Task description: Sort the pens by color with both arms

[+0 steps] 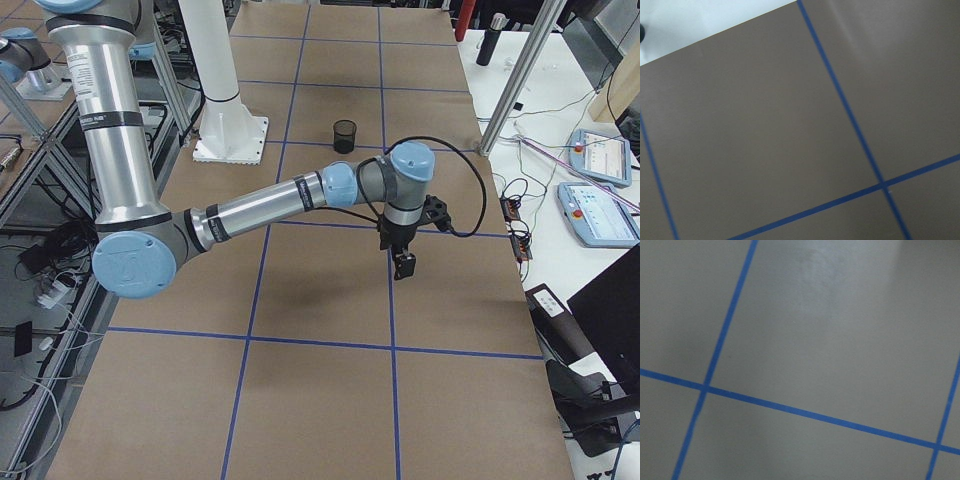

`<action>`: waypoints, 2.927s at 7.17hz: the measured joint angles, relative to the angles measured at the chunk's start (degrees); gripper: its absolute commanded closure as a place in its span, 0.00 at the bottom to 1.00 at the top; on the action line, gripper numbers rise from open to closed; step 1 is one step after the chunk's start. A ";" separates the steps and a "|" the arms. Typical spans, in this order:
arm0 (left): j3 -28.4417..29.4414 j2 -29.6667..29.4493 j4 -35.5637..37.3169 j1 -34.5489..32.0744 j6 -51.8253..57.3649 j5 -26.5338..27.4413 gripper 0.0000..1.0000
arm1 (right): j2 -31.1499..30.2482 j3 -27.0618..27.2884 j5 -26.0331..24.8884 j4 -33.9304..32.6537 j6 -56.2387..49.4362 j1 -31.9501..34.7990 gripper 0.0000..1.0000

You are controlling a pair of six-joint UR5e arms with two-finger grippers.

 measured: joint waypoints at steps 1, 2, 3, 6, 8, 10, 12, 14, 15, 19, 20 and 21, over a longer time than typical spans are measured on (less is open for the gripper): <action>2.36 2.17 0.49 -3.45 4.88 -0.71 0.00 | -2.64 -0.85 0.32 0.00 -3.90 3.18 0.00; 4.29 4.59 0.52 -6.13 7.77 -1.49 0.00 | -4.45 -2.16 0.42 -0.02 -5.78 5.64 0.00; 4.41 7.84 0.37 -7.87 8.98 -2.72 0.00 | -5.65 -3.51 0.41 -0.04 -6.16 7.24 0.00; 1.13 15.18 0.66 -9.32 9.19 -4.05 0.00 | -7.82 -4.02 0.33 0.02 -2.41 8.42 0.00; 0.42 17.19 0.85 -9.40 9.16 -4.27 0.00 | -8.24 -3.40 0.32 0.91 0.63 8.47 0.00; -0.37 17.69 0.60 -9.51 9.23 -4.64 0.00 | -8.85 -3.25 0.32 3.76 2.92 8.47 0.00; -0.74 17.87 0.22 -9.63 9.35 -4.77 0.00 | -8.92 -3.16 0.38 4.58 3.63 8.48 0.00; -0.94 17.98 0.16 -9.68 9.38 -4.77 0.00 | -8.68 -3.11 0.41 4.71 3.77 8.43 0.00; -0.98 18.06 0.15 -9.68 9.30 -4.71 0.00 | -8.46 -3.10 0.43 4.75 3.79 8.40 0.00; -1.25 18.22 0.15 -9.71 9.24 -4.61 0.00 | -7.91 -2.45 0.52 4.79 3.74 8.39 0.00; -1.43 18.24 0.15 -9.74 9.24 -4.61 0.00 | -7.88 -1.83 0.56 4.79 3.72 8.39 0.00; -1.51 18.24 0.15 -9.75 9.24 -4.61 0.00 | -7.86 -1.31 0.57 4.81 3.69 8.36 0.00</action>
